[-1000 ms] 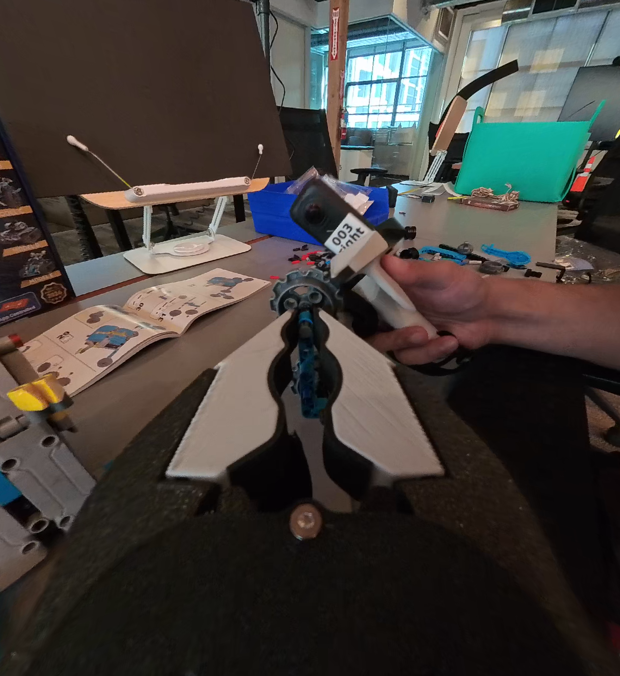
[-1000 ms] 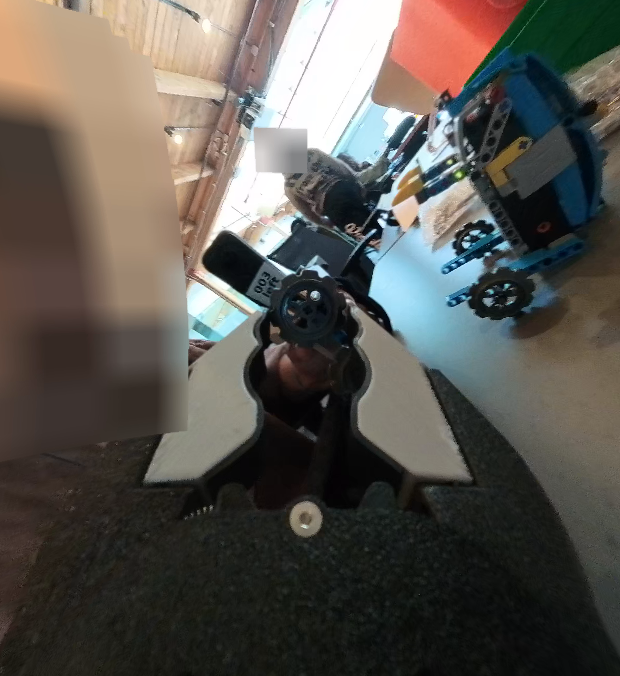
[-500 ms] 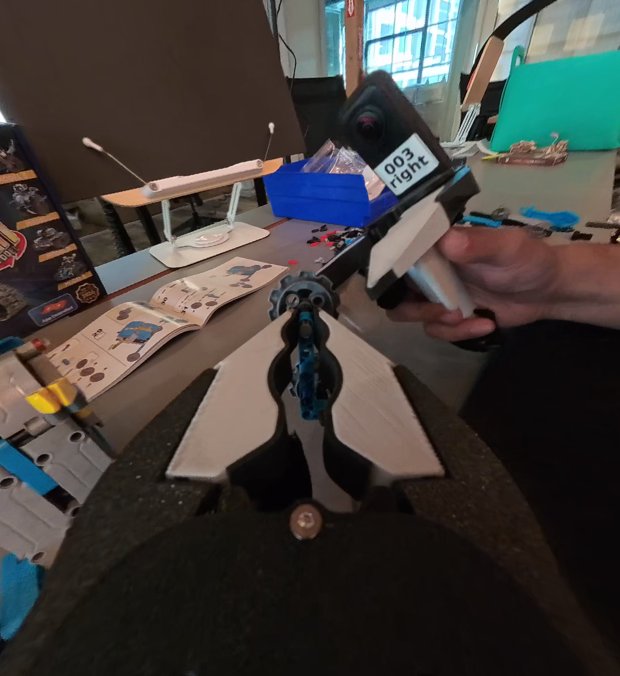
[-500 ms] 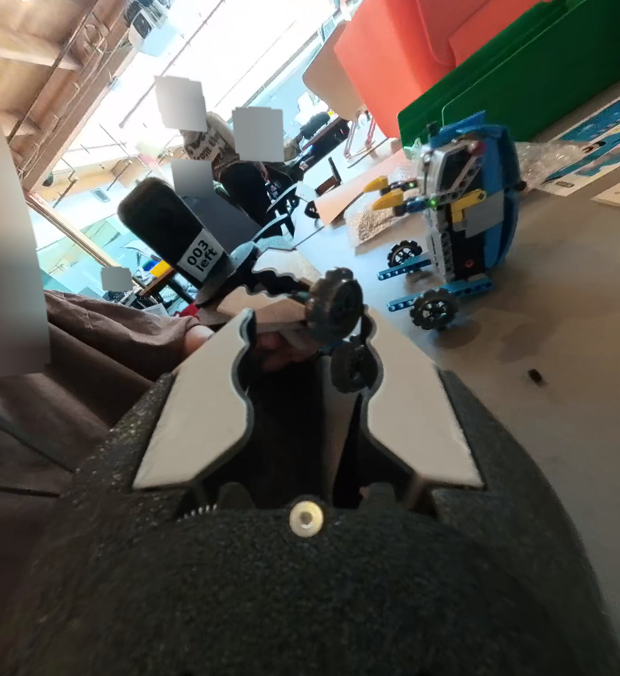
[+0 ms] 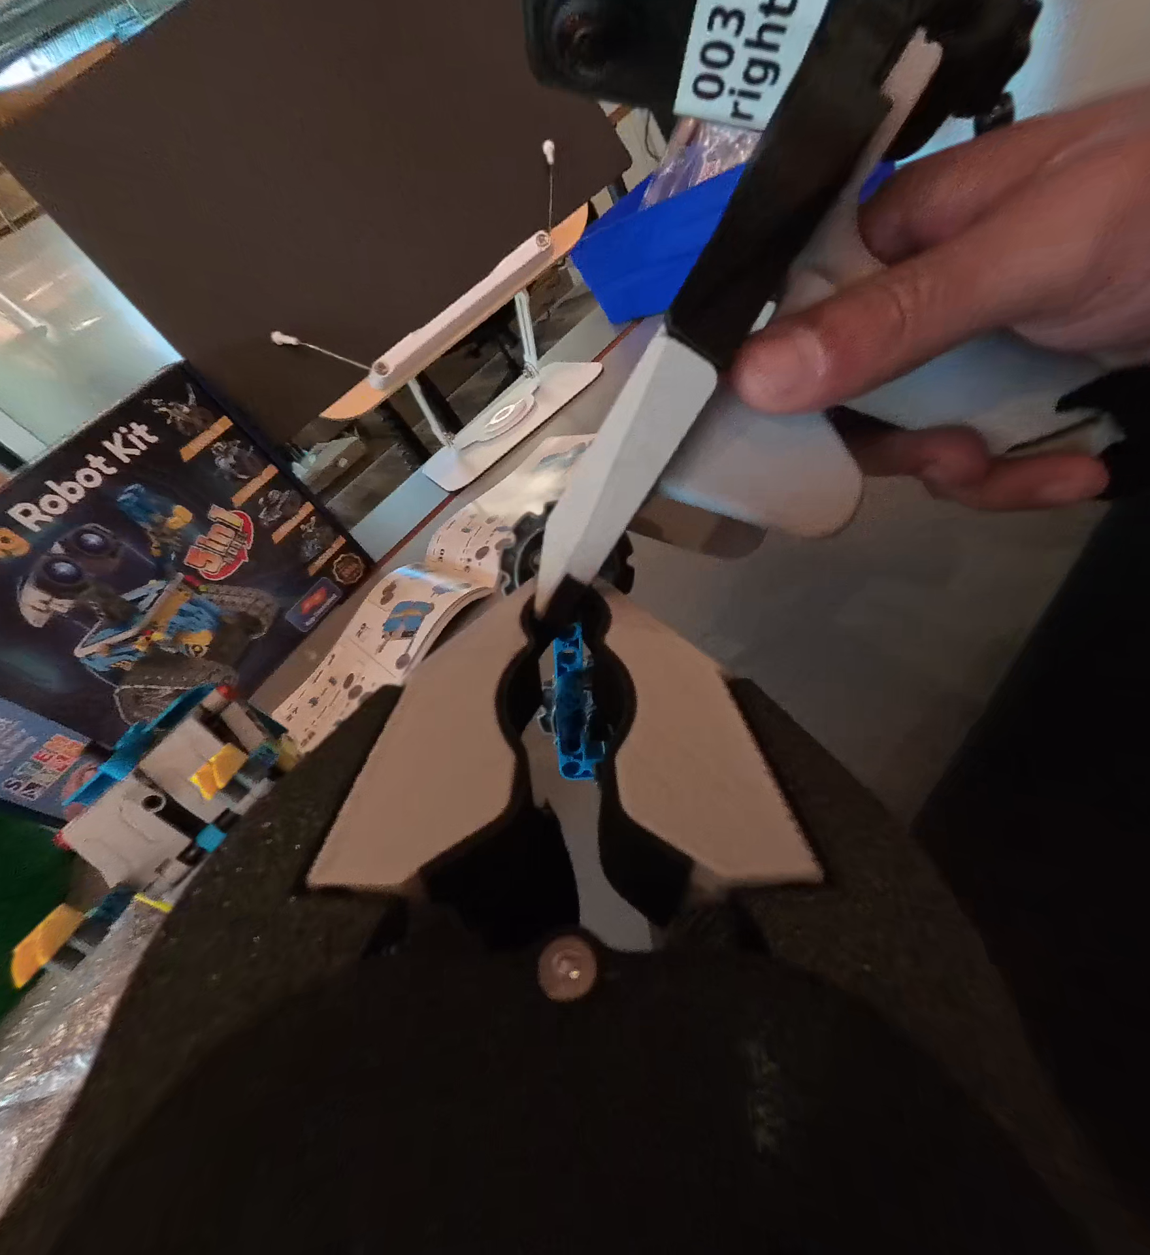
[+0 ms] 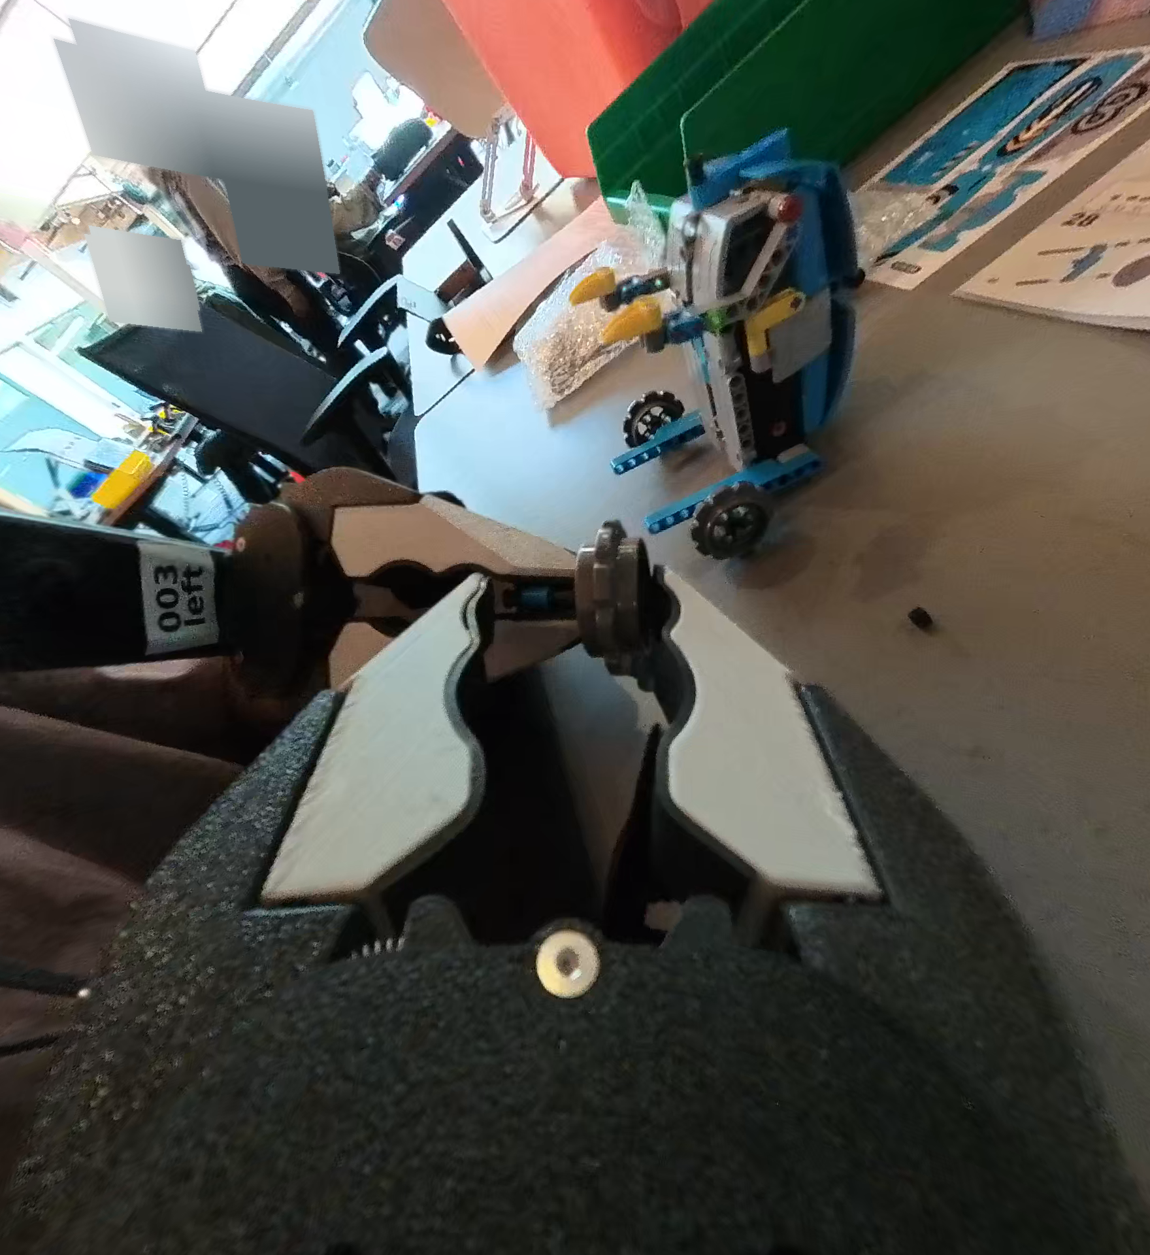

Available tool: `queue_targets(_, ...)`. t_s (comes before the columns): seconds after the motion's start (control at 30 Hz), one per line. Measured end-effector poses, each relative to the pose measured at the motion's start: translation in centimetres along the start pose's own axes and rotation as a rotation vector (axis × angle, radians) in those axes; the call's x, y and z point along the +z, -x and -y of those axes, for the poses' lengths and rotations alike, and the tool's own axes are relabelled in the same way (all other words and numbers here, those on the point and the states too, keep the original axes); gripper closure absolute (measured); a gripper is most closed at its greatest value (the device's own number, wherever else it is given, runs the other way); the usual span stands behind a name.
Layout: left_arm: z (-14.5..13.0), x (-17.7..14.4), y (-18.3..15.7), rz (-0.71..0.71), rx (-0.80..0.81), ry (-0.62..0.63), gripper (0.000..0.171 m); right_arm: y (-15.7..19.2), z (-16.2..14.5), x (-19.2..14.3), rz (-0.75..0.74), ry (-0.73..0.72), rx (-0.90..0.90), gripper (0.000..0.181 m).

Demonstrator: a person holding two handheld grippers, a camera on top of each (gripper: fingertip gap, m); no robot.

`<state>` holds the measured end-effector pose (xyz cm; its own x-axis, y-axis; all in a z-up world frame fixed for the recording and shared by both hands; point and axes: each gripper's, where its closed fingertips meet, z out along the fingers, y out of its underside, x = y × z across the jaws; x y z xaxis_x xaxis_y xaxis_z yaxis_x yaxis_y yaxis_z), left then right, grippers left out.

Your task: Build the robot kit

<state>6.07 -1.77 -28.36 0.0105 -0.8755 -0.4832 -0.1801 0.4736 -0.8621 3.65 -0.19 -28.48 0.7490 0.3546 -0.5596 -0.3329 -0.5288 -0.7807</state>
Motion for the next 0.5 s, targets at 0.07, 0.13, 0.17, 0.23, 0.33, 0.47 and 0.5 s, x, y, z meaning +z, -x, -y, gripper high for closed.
queue_targets(0.07,-0.07,0.02,-0.19,-0.006,0.007,0.006,0.166,-0.14,-0.30,-0.07,-0.010,0.021,-0.026,0.137)
queue_targets(0.13,0.02,-0.01,-0.26,0.008,0.037,0.010,0.166,-0.06,-0.31,-0.22,-0.017,0.034,-0.066,0.137)
queue_targets(0.17,0.00,0.02,-0.39,0.005,0.042,0.014,0.166,-0.08,-0.36,-0.32,-0.024,0.046,-0.097,0.138)
queue_targets(0.23,0.00,0.00,-0.39,0.013,0.055,0.019,0.166,-0.11,-0.36,-0.40,-0.044,0.048,-0.145,0.139)
queue_targets(0.33,0.24,-0.13,-0.25,0.030,0.069,0.011,0.166,0.12,-0.19,-0.44,-0.049,0.036,-0.178,0.140)
queue_targets(0.47,0.66,-0.35,-0.04,0.056,0.091,-0.004,0.166,0.62,0.10,-0.52,0.000,0.011,-0.173,0.141)
queue_targets(0.5,0.68,-0.37,0.00,0.060,0.092,-0.004,0.166,0.70,0.14,-0.51,0.017,0.002,-0.161,0.142)
